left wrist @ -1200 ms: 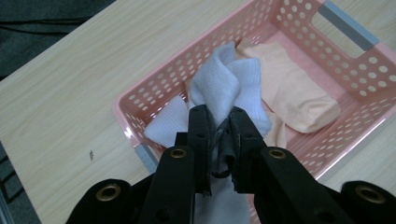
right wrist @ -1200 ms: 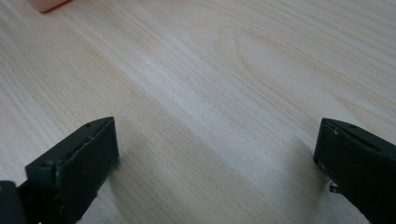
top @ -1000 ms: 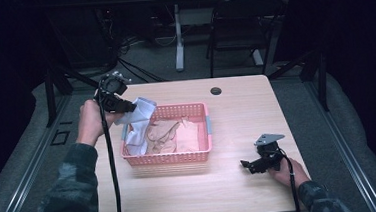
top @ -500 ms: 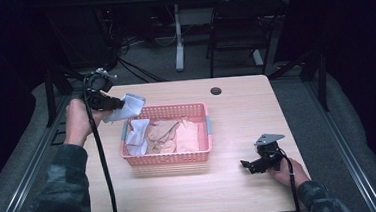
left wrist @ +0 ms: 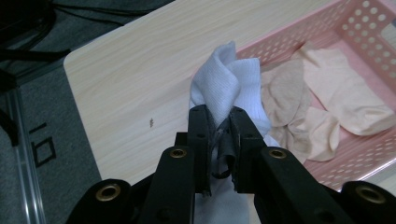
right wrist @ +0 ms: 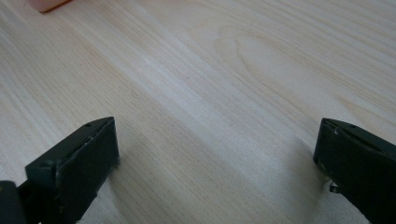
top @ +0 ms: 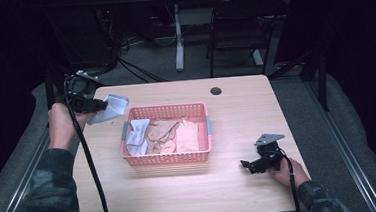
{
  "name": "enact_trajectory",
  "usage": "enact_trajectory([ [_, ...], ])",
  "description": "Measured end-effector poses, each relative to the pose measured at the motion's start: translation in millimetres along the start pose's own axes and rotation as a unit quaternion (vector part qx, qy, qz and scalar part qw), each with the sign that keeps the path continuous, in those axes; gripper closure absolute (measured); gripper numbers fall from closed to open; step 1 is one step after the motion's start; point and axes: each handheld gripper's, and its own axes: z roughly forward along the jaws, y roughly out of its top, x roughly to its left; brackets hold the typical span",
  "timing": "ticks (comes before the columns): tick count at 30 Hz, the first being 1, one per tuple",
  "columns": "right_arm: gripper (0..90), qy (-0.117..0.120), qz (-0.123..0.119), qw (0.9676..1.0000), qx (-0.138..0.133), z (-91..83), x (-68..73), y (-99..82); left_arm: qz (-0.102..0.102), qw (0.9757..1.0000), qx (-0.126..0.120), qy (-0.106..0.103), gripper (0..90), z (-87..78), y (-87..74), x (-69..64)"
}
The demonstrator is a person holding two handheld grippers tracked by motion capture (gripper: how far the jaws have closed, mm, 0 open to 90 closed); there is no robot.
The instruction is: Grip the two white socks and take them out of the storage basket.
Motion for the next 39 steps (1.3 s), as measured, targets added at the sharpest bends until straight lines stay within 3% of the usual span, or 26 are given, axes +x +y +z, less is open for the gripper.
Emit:
enact_trajectory([
  [13,0.0,0.0,0.0,1.0,0.0,0.0,0.0,0.0,-0.044,0.9986,-0.003,0.028,80.4,7.1,-27.6,31.4],
  [20,0.0,0.0,0.0,1.0,0.0,0.0,0.0,0.0,-0.065,0.9972,0.018,0.032,80.4,20.7,-43.5,43.3],
  [39,0.0,0.0,0.0,1.0,0.0,0.0,0.0,0.0,-0.091,0.9947,0.04,0.027,80.4,62.9,-78.7,46.4],
])
